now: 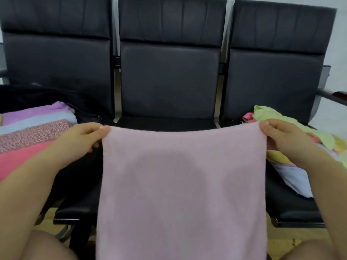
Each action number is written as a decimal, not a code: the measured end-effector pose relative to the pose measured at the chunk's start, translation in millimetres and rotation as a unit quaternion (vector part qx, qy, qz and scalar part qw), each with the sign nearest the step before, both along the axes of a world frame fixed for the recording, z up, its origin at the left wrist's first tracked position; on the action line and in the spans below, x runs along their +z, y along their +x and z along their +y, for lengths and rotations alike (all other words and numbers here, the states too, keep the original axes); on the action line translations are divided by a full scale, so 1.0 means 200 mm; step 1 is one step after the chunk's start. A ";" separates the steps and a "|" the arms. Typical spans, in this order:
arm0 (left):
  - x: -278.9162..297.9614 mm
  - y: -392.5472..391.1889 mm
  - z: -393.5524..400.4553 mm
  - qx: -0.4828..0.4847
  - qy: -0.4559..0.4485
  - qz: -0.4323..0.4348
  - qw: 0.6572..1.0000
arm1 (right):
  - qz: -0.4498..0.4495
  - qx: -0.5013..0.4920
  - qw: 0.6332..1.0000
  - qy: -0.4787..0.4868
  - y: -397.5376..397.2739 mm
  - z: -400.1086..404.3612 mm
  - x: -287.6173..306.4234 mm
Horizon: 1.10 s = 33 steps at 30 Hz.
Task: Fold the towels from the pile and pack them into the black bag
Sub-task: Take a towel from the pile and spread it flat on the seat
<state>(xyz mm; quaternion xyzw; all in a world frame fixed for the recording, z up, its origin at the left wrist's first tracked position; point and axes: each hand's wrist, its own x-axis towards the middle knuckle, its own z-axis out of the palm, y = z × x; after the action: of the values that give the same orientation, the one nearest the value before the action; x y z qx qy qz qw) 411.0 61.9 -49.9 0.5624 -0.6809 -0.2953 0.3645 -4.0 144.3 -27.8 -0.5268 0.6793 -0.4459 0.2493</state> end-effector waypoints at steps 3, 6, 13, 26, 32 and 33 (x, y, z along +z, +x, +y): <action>-0.02 -0.04 -0.03 0.035 -0.026 -0.129 0.991 | 0.166 -0.020 0.986 0.010 -0.03 -0.08 -0.07; -0.04 -0.07 -0.12 0.060 -0.027 -0.154 0.986 | 0.184 -0.044 0.982 0.001 -0.04 -0.17 -0.10; -0.21 -0.16 -0.37 0.080 0.056 0.065 0.993 | 0.068 -0.102 0.992 -0.013 -0.02 -0.44 -0.24; -0.47 -0.46 -0.42 -0.085 0.234 -0.350 0.903 | 0.237 0.088 0.927 0.276 0.21 -0.64 -0.47; -0.51 -0.46 -0.41 -0.108 0.289 -0.480 0.821 | 0.389 0.144 0.784 0.461 0.30 -0.61 -0.50; -0.53 -0.46 -0.41 -0.096 0.266 -0.471 0.836 | 0.389 0.135 0.796 0.444 0.30 -0.62 -0.53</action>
<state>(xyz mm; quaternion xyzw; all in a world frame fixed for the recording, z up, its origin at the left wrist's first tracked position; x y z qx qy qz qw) 319.3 -20.7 -155.3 0.6405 -0.7162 -0.1978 -0.1940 55.7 20.4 -133.9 -0.5738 0.7646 0.1851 0.2277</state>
